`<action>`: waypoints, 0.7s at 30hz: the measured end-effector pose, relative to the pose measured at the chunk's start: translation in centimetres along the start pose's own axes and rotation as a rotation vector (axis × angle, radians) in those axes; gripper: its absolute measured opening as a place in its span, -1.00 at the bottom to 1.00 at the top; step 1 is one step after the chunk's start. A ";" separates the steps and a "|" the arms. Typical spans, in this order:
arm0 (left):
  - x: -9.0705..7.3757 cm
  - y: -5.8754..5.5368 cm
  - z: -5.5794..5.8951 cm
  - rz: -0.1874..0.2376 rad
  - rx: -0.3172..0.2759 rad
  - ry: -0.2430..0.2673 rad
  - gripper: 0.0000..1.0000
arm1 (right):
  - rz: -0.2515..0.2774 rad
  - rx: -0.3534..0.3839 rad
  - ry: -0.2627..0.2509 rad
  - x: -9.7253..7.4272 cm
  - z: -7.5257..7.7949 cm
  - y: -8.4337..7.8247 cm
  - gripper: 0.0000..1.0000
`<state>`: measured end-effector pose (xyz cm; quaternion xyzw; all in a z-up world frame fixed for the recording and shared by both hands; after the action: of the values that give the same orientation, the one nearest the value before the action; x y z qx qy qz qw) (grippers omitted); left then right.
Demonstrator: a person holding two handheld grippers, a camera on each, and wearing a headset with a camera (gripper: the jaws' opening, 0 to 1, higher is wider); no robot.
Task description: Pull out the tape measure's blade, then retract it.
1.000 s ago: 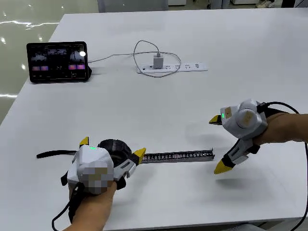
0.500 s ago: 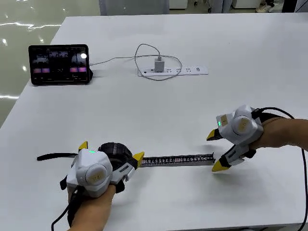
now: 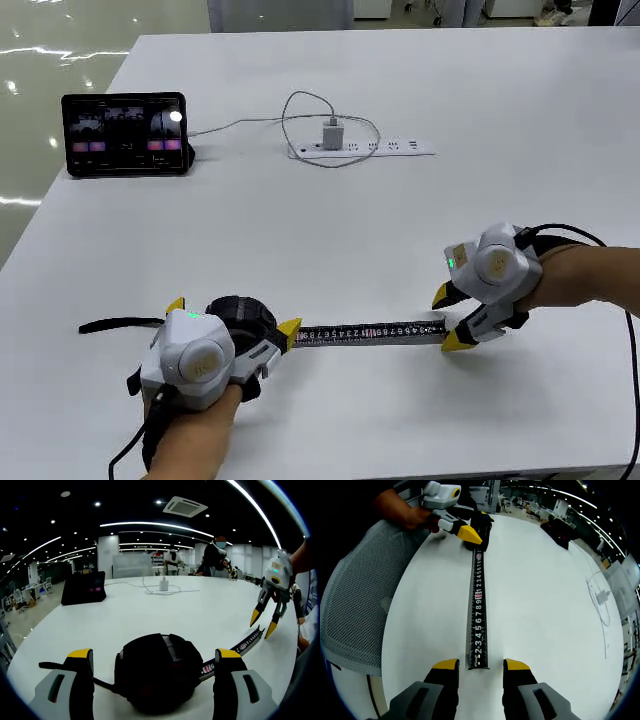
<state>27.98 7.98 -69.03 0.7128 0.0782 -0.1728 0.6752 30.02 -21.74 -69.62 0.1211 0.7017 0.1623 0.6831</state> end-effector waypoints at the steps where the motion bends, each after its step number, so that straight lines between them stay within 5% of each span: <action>1: 0.0 0.0 0.0 0.000 -0.002 0.000 0.98 | -0.001 0.000 0.000 0.0 0.0 0.0 -0.39; 13: -0.1 0.2 -0.3 0.011 -0.011 0.012 0.98 | -0.005 0.005 0.034 0.2 -0.1 -0.4 -0.74; 21: 0.0 0.1 -0.2 0.010 -0.011 0.006 0.98 | -0.027 0.014 0.044 0.3 0.0 -0.2 -0.75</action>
<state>28.05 8.12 -68.91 0.7100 0.0777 -0.1669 0.6797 30.00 -21.77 -69.99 0.1130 0.7192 0.1508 0.6688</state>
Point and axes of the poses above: the centre of the closed fingertips' face, and the gripper's own axes: x roughly forward along the fingers, z roughly to its right, y roughly out of its top, the point moved 6 cm from there along -x, roughly backward along the fingers, and after that the axes turned 4 degrees about y, right-handed, at the moved point
